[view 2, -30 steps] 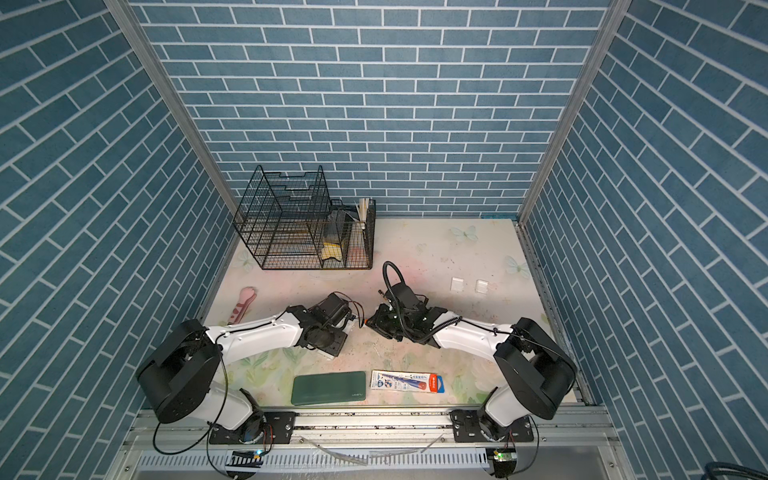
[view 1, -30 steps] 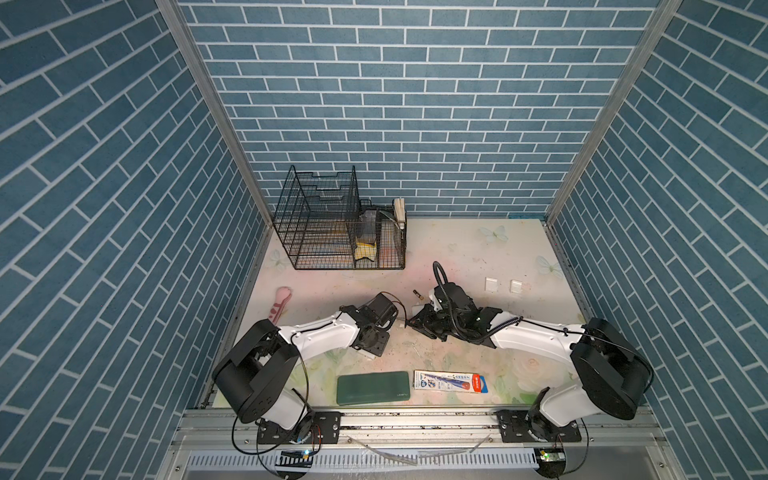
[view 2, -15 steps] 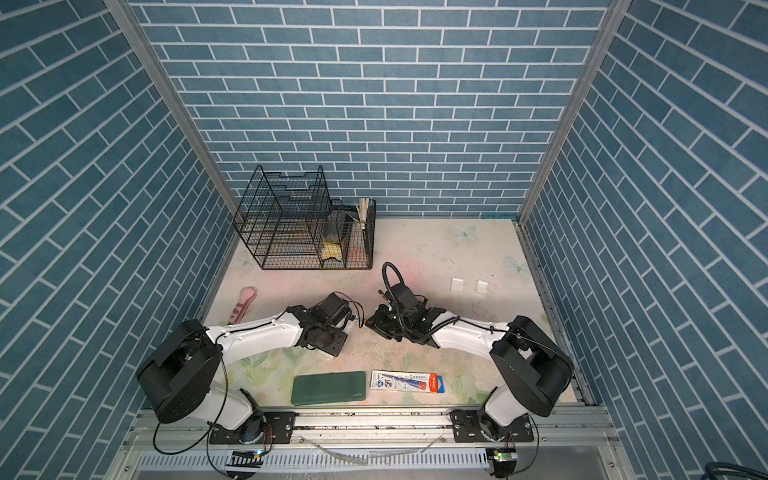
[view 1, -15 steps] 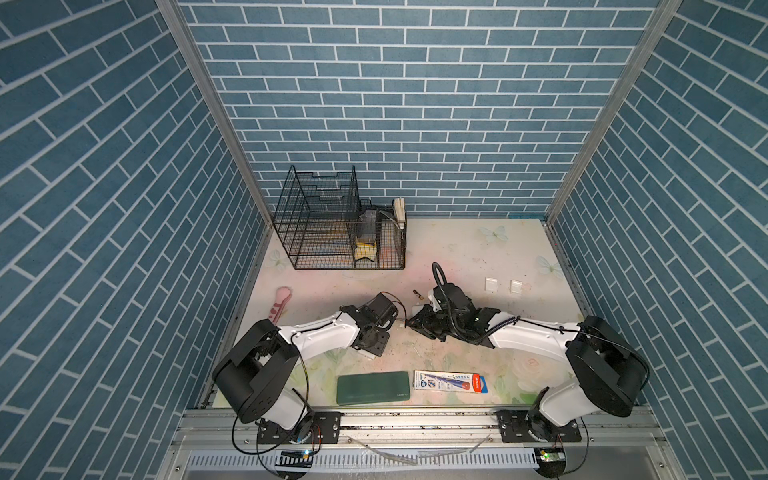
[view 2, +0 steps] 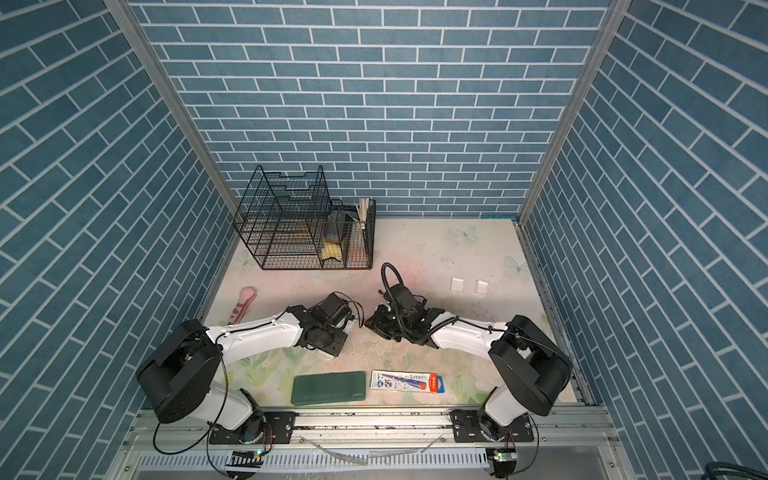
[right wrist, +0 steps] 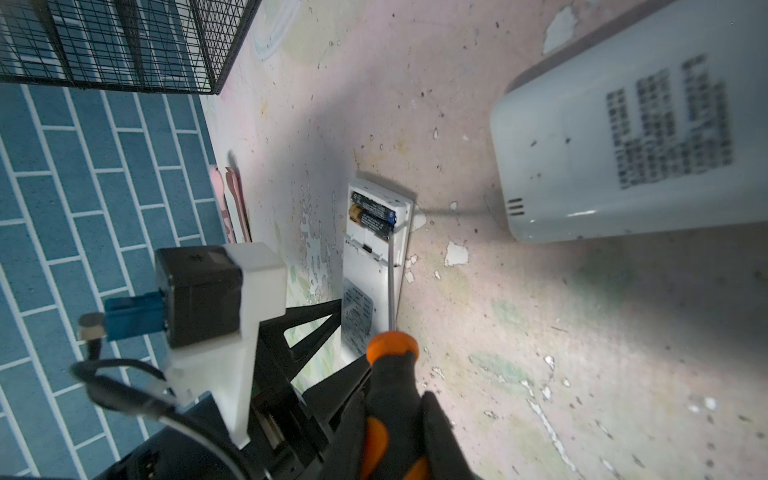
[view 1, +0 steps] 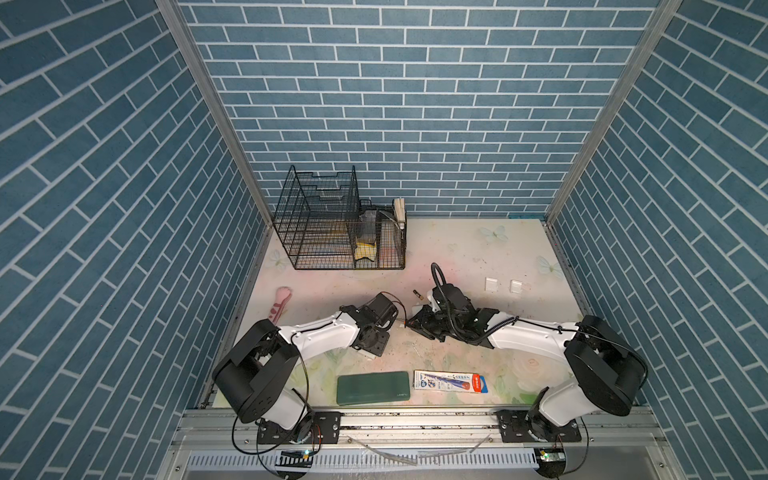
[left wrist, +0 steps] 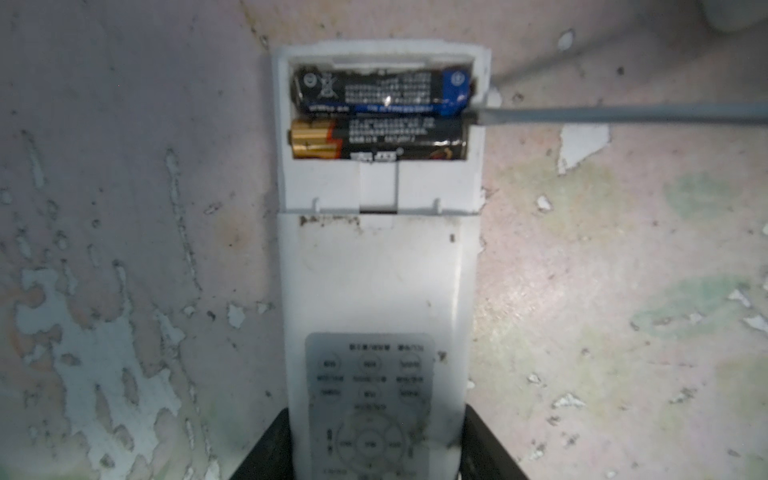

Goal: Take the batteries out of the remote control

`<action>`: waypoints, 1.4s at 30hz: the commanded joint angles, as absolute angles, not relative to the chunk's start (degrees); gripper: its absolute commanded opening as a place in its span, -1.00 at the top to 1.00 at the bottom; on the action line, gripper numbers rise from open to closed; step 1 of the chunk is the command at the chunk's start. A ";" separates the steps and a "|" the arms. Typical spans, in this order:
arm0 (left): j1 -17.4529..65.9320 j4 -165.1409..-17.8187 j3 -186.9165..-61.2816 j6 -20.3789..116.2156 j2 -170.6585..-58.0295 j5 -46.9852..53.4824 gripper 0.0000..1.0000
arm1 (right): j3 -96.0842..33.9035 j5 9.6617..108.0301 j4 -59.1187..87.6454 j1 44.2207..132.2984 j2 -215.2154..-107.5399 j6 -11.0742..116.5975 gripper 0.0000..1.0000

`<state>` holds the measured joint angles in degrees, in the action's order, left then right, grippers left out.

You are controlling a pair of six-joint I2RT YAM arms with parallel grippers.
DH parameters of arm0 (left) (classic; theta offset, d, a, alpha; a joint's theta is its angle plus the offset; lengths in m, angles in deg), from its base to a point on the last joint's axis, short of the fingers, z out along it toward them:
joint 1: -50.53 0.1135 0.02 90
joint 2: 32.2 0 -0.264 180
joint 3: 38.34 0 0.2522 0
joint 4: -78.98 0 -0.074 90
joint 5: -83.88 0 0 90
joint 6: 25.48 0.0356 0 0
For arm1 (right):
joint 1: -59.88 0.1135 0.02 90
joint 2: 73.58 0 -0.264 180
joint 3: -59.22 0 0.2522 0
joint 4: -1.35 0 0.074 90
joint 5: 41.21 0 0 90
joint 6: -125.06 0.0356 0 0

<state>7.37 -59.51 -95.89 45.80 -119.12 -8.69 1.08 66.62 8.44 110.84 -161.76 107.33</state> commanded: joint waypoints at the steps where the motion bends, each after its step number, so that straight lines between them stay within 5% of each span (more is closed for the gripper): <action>1: 6.63 -58.70 -95.87 47.11 -120.48 -7.35 0.44 | 1.89 67.60 5.97 112.16 -163.55 109.55 1.00; 42: 6.23 -58.96 -96.04 48.14 -120.84 -5.77 0.53 | -0.08 69.97 -3.57 112.87 -165.85 110.66 1.00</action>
